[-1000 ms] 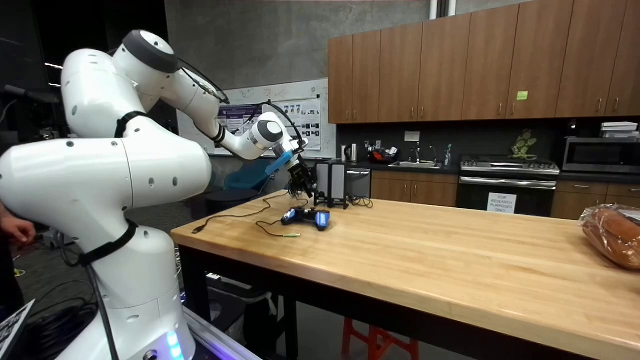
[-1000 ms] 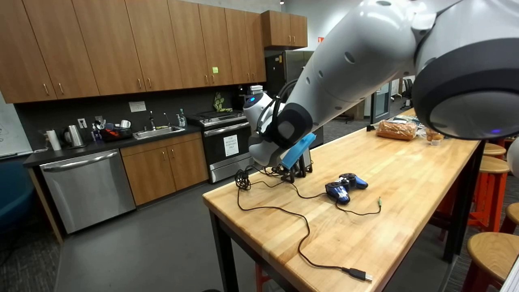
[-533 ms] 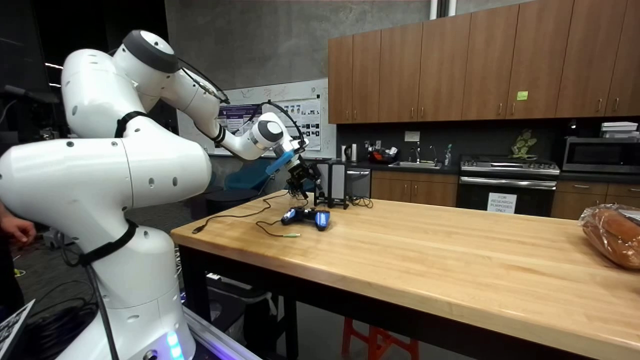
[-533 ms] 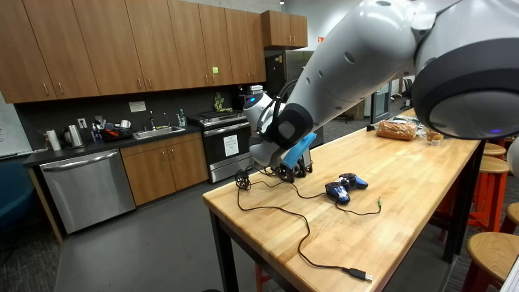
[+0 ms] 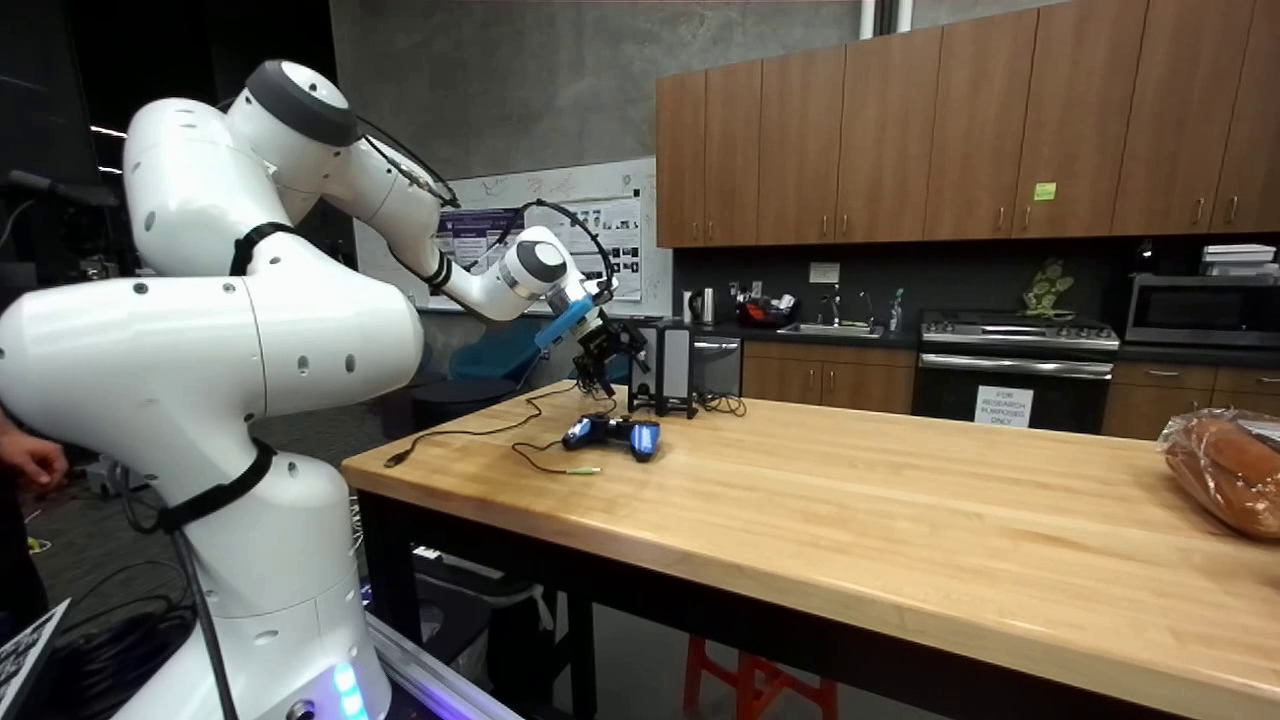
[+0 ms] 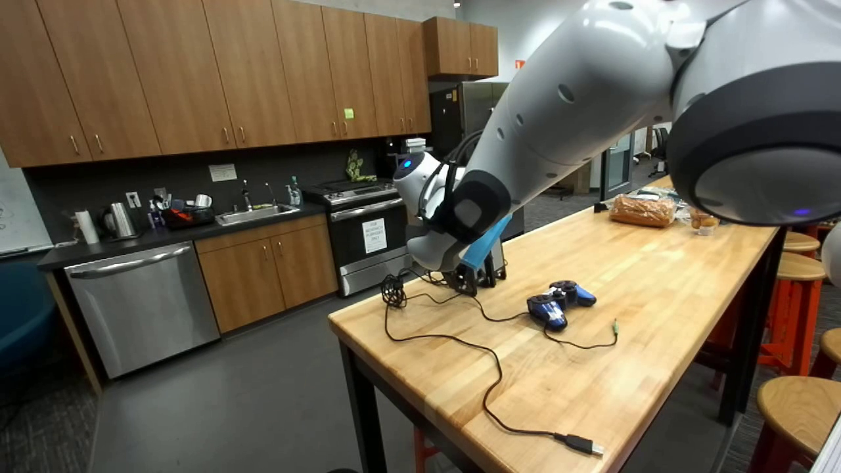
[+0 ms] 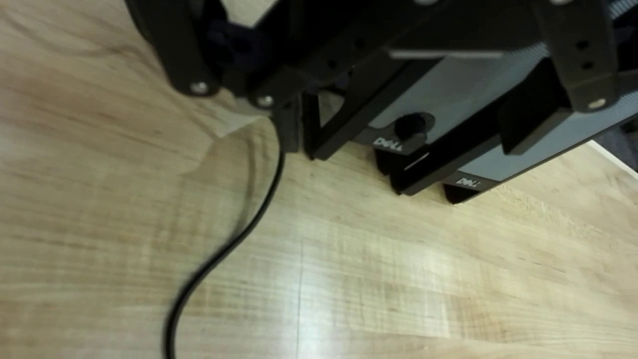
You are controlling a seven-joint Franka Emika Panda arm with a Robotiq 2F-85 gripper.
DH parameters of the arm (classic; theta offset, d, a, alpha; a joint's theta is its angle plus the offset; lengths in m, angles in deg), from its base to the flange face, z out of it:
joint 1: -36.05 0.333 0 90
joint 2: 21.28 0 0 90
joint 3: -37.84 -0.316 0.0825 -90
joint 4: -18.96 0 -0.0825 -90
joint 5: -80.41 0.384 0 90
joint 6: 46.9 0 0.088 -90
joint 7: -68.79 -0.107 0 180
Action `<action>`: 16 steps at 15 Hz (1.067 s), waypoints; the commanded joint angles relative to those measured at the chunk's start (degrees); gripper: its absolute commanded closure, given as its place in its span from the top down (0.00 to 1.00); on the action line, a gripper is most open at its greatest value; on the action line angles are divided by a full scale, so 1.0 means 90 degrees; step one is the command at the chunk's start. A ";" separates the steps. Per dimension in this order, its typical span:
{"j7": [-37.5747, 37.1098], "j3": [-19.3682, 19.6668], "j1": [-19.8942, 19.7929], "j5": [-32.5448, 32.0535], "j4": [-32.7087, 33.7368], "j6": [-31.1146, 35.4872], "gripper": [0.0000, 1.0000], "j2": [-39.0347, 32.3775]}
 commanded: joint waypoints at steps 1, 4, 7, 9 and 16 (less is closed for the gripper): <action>0.0668 0.0226 -0.0734 -0.0332 0.0516 -0.0198 1.00 -0.0088; 0.1119 0.0279 -0.1480 -0.0499 0.1123 -0.0312 1.00 -0.0062; 0.1678 0.0146 -0.2009 -0.0553 0.1451 -0.0383 1.00 -0.0168; 0.2315 0.0051 -0.1899 -0.0575 0.0985 -0.0278 1.00 -0.0524; 0.2778 0.0228 -0.1071 -0.0685 -0.0703 -0.0012 1.00 -0.1383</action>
